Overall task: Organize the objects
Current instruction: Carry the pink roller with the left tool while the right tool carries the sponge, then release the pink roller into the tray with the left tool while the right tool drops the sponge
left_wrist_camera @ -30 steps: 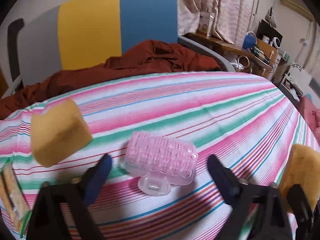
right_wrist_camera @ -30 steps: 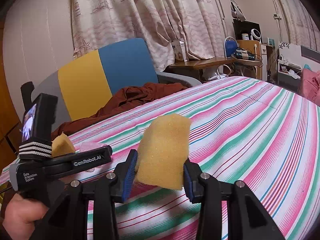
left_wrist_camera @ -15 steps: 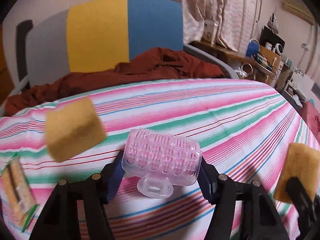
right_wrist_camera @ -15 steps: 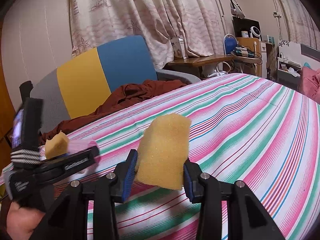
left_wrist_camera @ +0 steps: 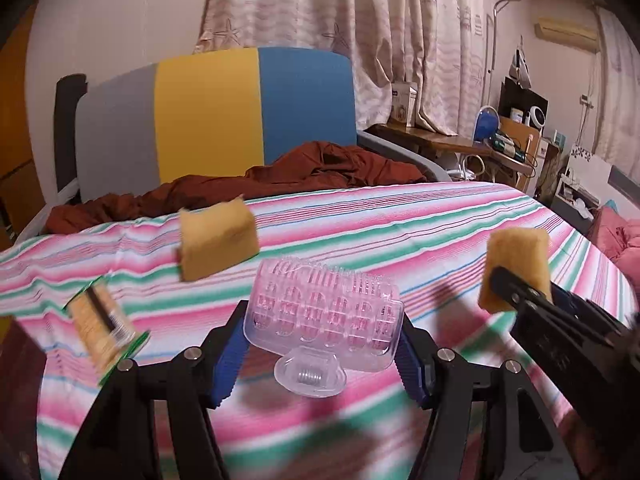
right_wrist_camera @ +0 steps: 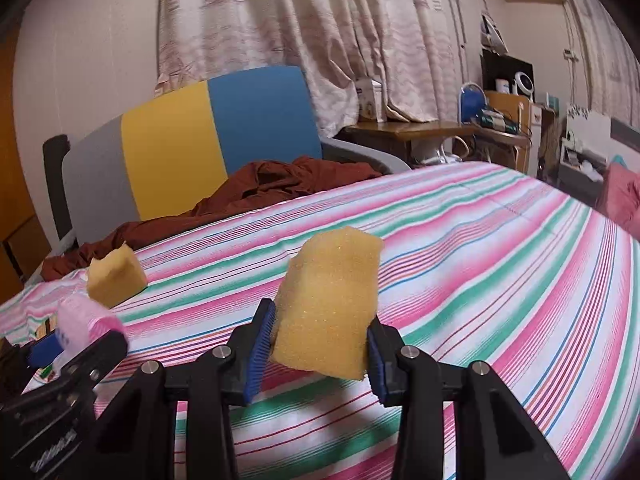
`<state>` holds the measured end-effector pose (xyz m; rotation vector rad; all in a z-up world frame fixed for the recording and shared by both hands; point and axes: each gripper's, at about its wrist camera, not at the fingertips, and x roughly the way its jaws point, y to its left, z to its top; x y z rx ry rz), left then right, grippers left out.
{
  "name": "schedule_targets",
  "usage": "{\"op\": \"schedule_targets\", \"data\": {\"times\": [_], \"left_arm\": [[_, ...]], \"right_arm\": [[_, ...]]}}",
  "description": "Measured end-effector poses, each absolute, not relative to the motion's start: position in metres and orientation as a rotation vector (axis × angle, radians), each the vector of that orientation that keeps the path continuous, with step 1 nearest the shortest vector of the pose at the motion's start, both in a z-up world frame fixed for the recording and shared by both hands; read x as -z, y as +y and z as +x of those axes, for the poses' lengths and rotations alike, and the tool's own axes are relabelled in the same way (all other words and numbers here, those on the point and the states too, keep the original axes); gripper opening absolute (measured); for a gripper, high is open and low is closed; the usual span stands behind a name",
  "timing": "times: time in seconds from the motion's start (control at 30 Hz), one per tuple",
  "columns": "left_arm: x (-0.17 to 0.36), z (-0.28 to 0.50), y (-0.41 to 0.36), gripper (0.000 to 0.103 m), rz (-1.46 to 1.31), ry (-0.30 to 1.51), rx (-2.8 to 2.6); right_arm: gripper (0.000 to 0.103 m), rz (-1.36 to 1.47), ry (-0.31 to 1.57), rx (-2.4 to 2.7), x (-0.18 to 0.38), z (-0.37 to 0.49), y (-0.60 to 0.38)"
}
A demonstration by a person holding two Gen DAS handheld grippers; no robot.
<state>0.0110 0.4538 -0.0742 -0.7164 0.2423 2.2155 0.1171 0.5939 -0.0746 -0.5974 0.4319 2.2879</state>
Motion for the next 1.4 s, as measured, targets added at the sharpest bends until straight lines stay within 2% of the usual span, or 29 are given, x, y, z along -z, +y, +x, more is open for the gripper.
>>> {"op": "schedule_targets", "data": {"times": [0.5, 0.73, 1.1, 1.4], "left_arm": [[0.077, 0.046, 0.366, 0.066, -0.75, 0.159, -2.246], [0.066, 0.053, 0.312, 0.066, -0.798, 0.049, -2.216], [0.032, 0.049, 0.225, 0.066, -0.784, -0.069, -2.28], [0.029, 0.005, 0.157, 0.066, -0.929, -0.19, -2.351]], "right_arm": [[0.041, -0.649, 0.299, -2.396, 0.068, 0.12, 0.533], [0.041, -0.667, 0.203, -2.503, 0.062, 0.123, 0.492], [0.041, -0.696, 0.332, -2.674, 0.046, 0.122, 0.429], [0.041, -0.781, 0.407, -2.811, 0.036, 0.11, 0.376]]}}
